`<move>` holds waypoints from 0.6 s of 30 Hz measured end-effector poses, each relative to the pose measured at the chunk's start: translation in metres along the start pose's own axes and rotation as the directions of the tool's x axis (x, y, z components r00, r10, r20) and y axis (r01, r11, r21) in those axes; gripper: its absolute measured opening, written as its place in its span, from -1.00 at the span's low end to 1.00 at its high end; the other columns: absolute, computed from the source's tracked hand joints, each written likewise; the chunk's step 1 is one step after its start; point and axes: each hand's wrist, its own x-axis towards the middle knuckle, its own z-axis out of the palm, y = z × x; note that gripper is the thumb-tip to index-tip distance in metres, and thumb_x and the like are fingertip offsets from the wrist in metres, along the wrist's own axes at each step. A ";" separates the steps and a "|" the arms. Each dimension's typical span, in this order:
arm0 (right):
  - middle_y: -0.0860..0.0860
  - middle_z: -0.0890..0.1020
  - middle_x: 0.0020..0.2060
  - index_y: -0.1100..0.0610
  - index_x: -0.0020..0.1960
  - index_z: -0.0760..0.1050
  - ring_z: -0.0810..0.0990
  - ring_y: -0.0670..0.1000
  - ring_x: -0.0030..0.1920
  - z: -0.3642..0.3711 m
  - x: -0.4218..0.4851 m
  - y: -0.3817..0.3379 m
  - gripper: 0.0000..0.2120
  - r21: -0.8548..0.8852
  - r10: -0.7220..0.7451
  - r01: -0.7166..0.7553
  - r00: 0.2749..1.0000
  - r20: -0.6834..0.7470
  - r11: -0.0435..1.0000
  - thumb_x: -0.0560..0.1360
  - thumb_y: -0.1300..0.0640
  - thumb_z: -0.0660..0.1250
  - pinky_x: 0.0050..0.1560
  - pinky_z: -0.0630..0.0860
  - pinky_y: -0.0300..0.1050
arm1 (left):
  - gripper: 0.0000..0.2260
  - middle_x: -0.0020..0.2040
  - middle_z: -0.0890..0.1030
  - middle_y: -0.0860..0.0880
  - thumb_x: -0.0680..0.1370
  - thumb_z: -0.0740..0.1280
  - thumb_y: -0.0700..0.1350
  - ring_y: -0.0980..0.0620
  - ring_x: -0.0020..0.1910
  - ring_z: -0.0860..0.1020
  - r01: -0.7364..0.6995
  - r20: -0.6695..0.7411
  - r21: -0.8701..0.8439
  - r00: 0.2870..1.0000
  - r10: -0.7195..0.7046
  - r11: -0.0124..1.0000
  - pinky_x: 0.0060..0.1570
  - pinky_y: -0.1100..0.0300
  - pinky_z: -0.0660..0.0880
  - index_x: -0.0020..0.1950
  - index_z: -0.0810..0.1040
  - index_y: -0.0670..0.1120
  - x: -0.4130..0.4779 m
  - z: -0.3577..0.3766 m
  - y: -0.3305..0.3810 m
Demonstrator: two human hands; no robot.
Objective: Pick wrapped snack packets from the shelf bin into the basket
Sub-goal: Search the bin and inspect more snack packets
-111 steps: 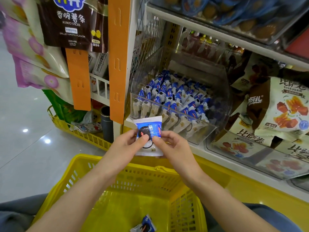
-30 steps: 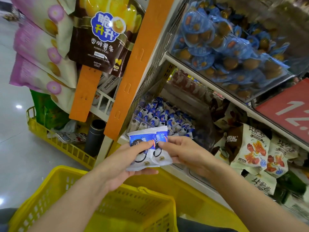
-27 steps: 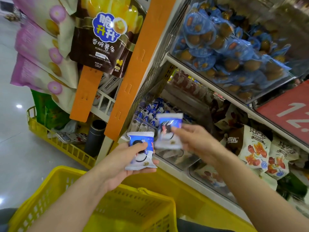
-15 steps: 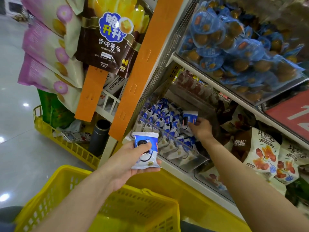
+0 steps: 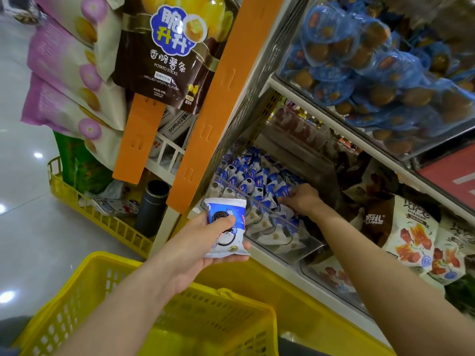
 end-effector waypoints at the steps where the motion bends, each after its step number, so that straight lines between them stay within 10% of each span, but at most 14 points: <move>1: 0.06 0.42 -0.45 0.16 -0.41 0.35 0.42 0.02 -0.39 0.003 0.003 -0.002 -0.62 0.080 0.003 0.000 0.999 -0.032 0.997 0.49 0.04 0.36 -0.25 0.40 -0.11 | -0.79 -0.13 0.69 -0.16 0.57 0.24 -0.15 -0.12 -0.12 0.67 -0.005 -0.001 0.004 1.000 0.005 1.000 -0.19 0.03 0.63 0.20 0.46 -0.06 0.000 0.000 0.000; 6: 0.21 0.54 0.20 0.33 0.15 0.49 0.50 0.14 0.22 0.018 0.011 -0.004 -0.58 0.343 0.028 0.012 0.993 -0.112 0.939 0.45 0.04 0.39 0.26 0.43 0.00 | -0.83 -0.14 0.69 -0.15 0.57 0.24 -0.15 -0.10 -0.14 0.67 -0.012 -0.007 0.005 1.000 0.012 1.000 -0.23 0.06 0.63 0.15 0.47 -0.04 -0.001 -0.001 0.003; 11: 0.14 0.52 -0.01 0.18 -0.16 0.43 0.54 0.16 0.16 0.019 0.019 0.006 -0.77 0.336 -0.012 0.010 1.000 0.003 0.942 0.45 0.03 0.39 0.23 0.46 0.06 | -0.83 -0.13 0.69 -0.17 0.55 0.27 -0.14 -0.09 -0.15 0.67 0.000 -0.024 0.024 1.000 0.000 1.000 -0.26 0.11 0.62 0.14 0.49 -0.04 -0.001 0.000 0.002; 15: 0.08 0.41 -0.36 0.18 -0.30 0.36 0.47 0.04 -0.29 0.014 0.014 -0.001 -0.62 0.074 -0.025 0.024 1.000 0.007 0.997 0.52 -0.09 0.25 -0.06 0.46 -0.03 | -0.83 -0.12 0.69 -0.14 0.52 0.30 -0.12 -0.04 -0.20 0.67 0.009 -0.054 0.074 0.999 -0.005 0.997 -0.28 0.14 0.61 0.11 0.51 -0.02 -0.002 0.003 -0.001; 18: 0.15 0.59 -0.11 0.24 0.04 0.52 0.57 0.13 -0.05 0.014 -0.003 -0.005 -0.60 0.066 -0.115 0.128 0.978 -0.176 0.990 0.58 -0.09 0.14 -0.01 0.48 -0.03 | -0.86 -0.11 0.70 -0.01 0.54 0.29 -0.09 0.14 -0.18 0.65 -0.011 -0.074 0.190 0.997 0.025 0.982 -0.17 0.25 0.52 0.09 0.53 0.01 -0.001 0.003 -0.006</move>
